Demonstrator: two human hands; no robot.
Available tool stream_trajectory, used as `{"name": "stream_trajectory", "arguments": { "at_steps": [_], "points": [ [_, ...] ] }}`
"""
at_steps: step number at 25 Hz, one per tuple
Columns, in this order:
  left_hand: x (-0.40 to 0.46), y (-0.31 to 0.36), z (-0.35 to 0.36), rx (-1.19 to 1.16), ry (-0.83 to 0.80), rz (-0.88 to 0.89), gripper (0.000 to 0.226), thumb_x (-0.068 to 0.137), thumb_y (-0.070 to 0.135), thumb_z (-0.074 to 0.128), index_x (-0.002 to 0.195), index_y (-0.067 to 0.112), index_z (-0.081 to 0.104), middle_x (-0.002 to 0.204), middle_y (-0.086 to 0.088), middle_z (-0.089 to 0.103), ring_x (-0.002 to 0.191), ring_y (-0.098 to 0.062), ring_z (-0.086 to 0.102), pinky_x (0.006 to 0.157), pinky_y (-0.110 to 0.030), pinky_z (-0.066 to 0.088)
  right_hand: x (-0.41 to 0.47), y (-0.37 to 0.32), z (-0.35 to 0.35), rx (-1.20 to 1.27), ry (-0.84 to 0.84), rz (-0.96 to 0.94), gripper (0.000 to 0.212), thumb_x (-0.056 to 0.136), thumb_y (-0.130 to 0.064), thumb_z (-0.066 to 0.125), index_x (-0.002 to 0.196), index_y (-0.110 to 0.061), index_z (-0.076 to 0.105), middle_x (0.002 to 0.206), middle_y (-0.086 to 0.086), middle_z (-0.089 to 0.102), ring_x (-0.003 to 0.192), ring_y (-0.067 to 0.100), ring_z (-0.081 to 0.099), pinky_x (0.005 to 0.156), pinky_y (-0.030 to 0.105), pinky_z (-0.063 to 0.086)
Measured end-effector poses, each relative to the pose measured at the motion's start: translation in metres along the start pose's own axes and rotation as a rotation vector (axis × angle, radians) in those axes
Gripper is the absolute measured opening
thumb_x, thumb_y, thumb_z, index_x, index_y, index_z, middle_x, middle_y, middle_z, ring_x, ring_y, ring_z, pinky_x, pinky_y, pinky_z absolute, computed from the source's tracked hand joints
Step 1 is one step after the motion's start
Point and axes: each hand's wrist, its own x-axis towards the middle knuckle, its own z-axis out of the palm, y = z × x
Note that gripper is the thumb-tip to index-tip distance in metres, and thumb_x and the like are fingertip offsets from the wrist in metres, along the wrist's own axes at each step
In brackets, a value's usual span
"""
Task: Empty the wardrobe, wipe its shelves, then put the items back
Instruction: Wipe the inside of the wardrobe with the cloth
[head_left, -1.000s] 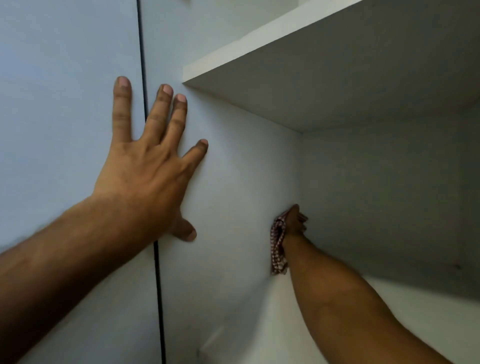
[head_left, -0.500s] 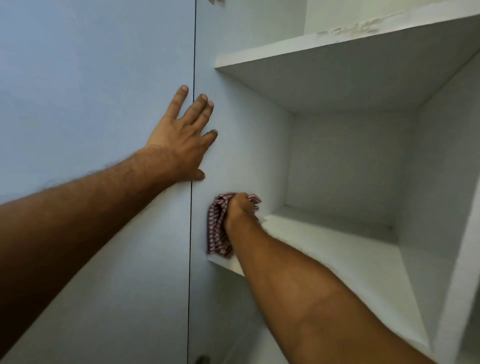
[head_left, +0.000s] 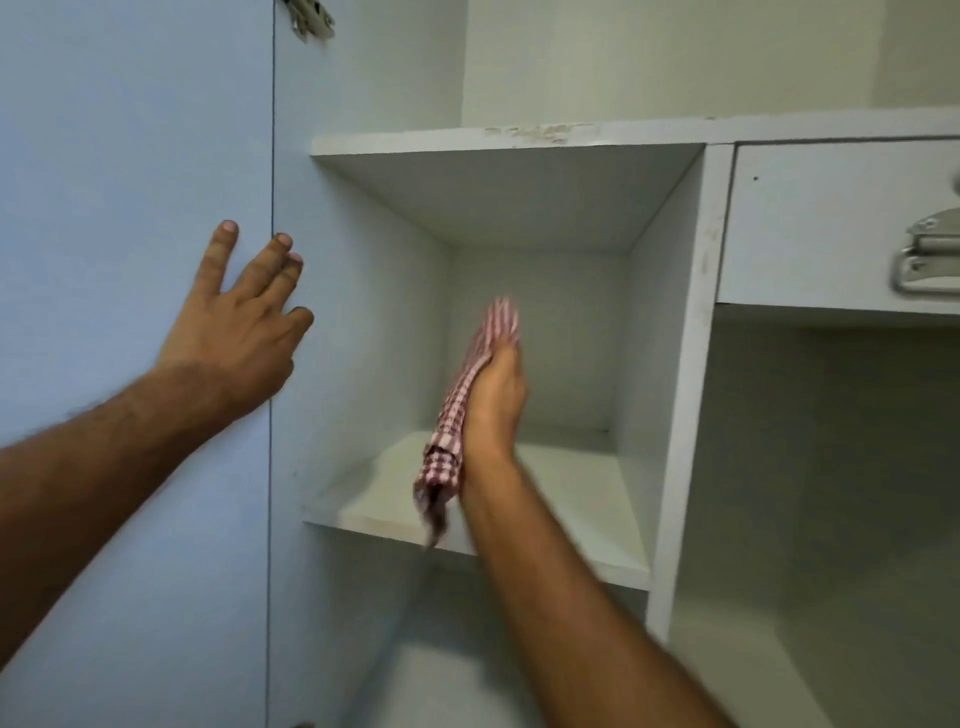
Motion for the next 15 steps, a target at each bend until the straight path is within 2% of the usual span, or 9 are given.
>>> {"name": "stream_trajectory", "arguments": {
  "at_steps": [2, 4, 5, 7, 9, 10, 12, 13, 15],
  "points": [
    [-0.002, 0.004, 0.002, -0.019, 0.014, -0.019, 0.043, 0.099, 0.035, 0.03, 0.139, 0.036, 0.047, 0.168, -0.012, 0.003, 0.154, -0.031, -0.014, 0.117, -0.065, -0.012, 0.006, -0.051, -0.006, -0.391, -0.109, -0.591, 0.044, 0.107, -0.029, 0.036, 0.149, -0.018, 0.043, 0.142, -0.012, 0.054, 0.13, -0.004, 0.048, 0.111, 0.022, 0.037],
    [-0.003, 0.003, 0.003, -0.024, 0.016, -0.034, 0.043, 0.1, 0.038, 0.028, 0.141, 0.037, 0.043, 0.169, -0.011, 0.001, 0.154, -0.031, -0.015, 0.117, -0.064, -0.012, 0.026, -0.085, -0.021, -0.978, -0.187, -1.149, 0.049, 0.105, -0.035, 0.033, 0.153, -0.021, 0.036, 0.159, -0.002, 0.035, 0.148, 0.013, 0.029, 0.122, 0.045, 0.023],
    [-0.003, 0.001, 0.004, -0.012, 0.02, -0.032, 0.044, 0.1, 0.045, 0.03, 0.142, 0.037, 0.041, 0.169, -0.01, 0.001, 0.154, -0.03, -0.015, 0.117, -0.064, -0.012, 0.044, -0.089, -0.034, -1.365, -0.215, -1.279, 0.051, 0.105, -0.036, 0.032, 0.154, -0.024, 0.034, 0.164, 0.003, 0.025, 0.153, 0.021, 0.018, 0.124, 0.053, 0.011],
    [-0.005, 0.001, 0.008, 0.008, 0.027, -0.033, 0.054, 0.096, 0.062, 0.036, 0.144, 0.037, 0.038, 0.169, -0.01, 0.002, 0.154, -0.031, -0.015, 0.117, -0.064, -0.011, 0.07, -0.085, -0.064, -2.222, -0.345, -1.024, 0.051, 0.104, -0.033, 0.033, 0.154, -0.024, 0.034, 0.165, 0.012, 0.02, 0.154, 0.032, 0.009, 0.121, 0.059, 0.001],
    [-0.005, 0.001, 0.009, 0.032, 0.022, -0.031, 0.059, 0.094, 0.065, 0.037, 0.145, 0.035, 0.037, 0.169, -0.011, 0.001, 0.154, -0.031, -0.014, 0.117, -0.065, -0.011, 0.068, -0.07, -0.108, -2.841, -0.528, -0.508, 0.041, 0.102, -0.028, 0.042, 0.14, -0.018, 0.052, 0.152, 0.016, 0.045, 0.144, 0.037, 0.034, 0.118, 0.061, 0.015],
    [-0.005, 0.002, 0.009, 0.025, 0.028, -0.033, 0.055, 0.096, 0.061, 0.037, 0.144, 0.035, 0.037, 0.169, -0.011, 0.001, 0.154, -0.031, -0.015, 0.117, -0.065, -0.012, 0.057, -0.064, -0.127, -3.019, -0.692, -0.374, 0.036, 0.101, -0.031, 0.048, 0.133, -0.017, 0.059, 0.144, 0.012, 0.054, 0.136, 0.035, 0.045, 0.115, 0.057, 0.026],
    [-0.005, 0.003, 0.009, 0.007, 0.038, -0.031, 0.046, 0.099, 0.049, 0.033, 0.143, 0.034, 0.038, 0.169, -0.011, -0.001, 0.154, -0.032, -0.016, 0.115, -0.064, -0.014, 0.035, -0.048, -0.157, -3.201, -0.995, -0.135, 0.039, 0.098, -0.038, 0.057, 0.13, -0.016, 0.06, 0.137, 0.01, 0.059, 0.129, 0.033, 0.053, 0.105, 0.047, 0.041],
    [-0.005, 0.004, 0.01, 0.005, 0.039, -0.031, 0.045, 0.1, 0.045, 0.031, 0.143, 0.034, 0.038, 0.168, -0.012, -0.003, 0.153, -0.032, -0.018, 0.115, -0.065, -0.015, 0.029, -0.04, -0.164, -3.114, -1.094, -0.085, 0.042, 0.097, -0.038, 0.058, 0.132, -0.014, 0.058, 0.139, 0.011, 0.058, 0.129, 0.032, 0.053, 0.1, 0.041, 0.045],
    [-0.004, 0.008, 0.014, -0.006, 0.044, -0.044, 0.045, 0.1, 0.039, 0.029, 0.144, 0.033, 0.037, 0.168, -0.013, -0.005, 0.153, -0.033, -0.02, 0.114, -0.065, -0.017, 0.026, -0.049, -0.156, -3.058, -0.982, 0.076, 0.045, 0.1, -0.036, 0.055, 0.138, -0.011, 0.053, 0.145, 0.012, 0.053, 0.135, 0.027, 0.048, 0.105, 0.03, 0.043]
  ]
}}
